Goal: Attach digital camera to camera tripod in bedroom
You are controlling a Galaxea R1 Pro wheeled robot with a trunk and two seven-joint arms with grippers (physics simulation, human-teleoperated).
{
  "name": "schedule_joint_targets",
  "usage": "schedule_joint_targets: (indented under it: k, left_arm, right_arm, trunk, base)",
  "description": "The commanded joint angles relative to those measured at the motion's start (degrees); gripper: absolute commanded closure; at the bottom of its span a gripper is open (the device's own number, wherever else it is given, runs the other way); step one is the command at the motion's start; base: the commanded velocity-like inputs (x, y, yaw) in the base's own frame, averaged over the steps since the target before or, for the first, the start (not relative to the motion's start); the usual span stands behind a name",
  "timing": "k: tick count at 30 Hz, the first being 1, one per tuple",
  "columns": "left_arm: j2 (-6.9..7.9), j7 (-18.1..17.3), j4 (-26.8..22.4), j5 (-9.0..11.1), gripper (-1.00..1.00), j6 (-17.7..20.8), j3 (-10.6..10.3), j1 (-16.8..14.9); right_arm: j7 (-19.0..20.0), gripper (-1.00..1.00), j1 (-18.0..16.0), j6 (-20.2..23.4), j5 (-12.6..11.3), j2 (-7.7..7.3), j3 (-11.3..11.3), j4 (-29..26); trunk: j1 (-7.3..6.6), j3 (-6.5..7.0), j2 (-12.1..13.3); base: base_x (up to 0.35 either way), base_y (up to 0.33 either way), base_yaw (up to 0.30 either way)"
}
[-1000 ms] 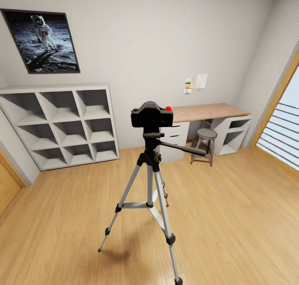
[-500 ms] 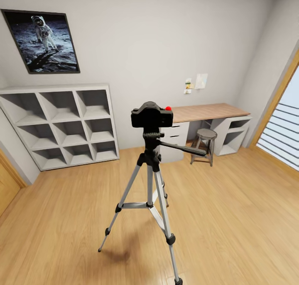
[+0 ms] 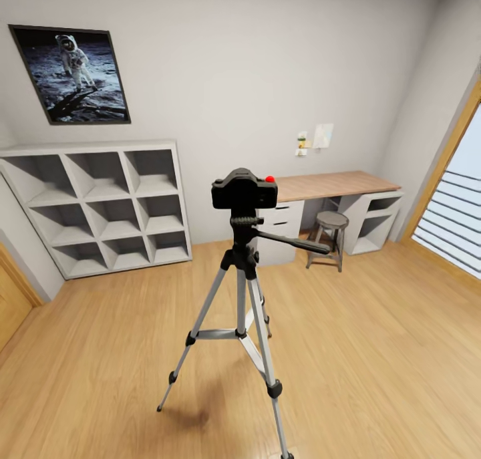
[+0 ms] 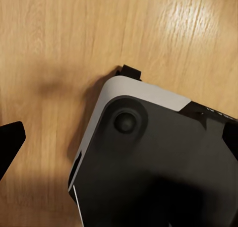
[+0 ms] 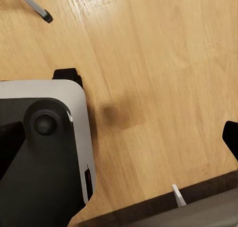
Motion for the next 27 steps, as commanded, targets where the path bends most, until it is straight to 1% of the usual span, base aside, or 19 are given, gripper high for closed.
schedule_joint_targets:
  k: [1, 21, 24, 27]
  left_arm:
    - [0.0, 0.2, 0.0, 0.4, -1.0, 0.0, -0.5, 0.0]
    - [-0.08, 0.2, -0.2, 0.5, -1.0, 0.0, -0.5, 0.0]
    - [-0.35, 0.3, -0.1, 0.6, -1.0, 0.0, -0.5, 0.0]
    - [-0.61, 0.3, 0.0, 0.6, -1.0, 0.1, -0.5, 0.0]
  right_arm:
    - [0.3, -1.0, -0.1, -0.1, -0.6, -0.01, 0.5, 0.2]
    - [0.2, -1.0, -0.1, -0.2, -0.6, -0.01, 0.5, 0.1]
    - [0.2, -1.0, -0.1, -0.2, -0.6, -0.01, 0.5, 0.1]
    - [0.2, -1.0, -0.1, -0.2, -0.6, -0.01, 0.5, 0.1]
  trunk:
    - [0.01, 0.02, -0.1]
    - [0.01, 1.81, -0.1]
    - [-0.65, 2.62, 1.1]
    - [-0.65, 2.89, 1.1]
  base:
    - [0.0, 0.0, 0.0]
    - [0.0, 0.0, 0.0]
    - [0.0, 0.0, 0.0]
    - [0.0, 0.0, 0.0]
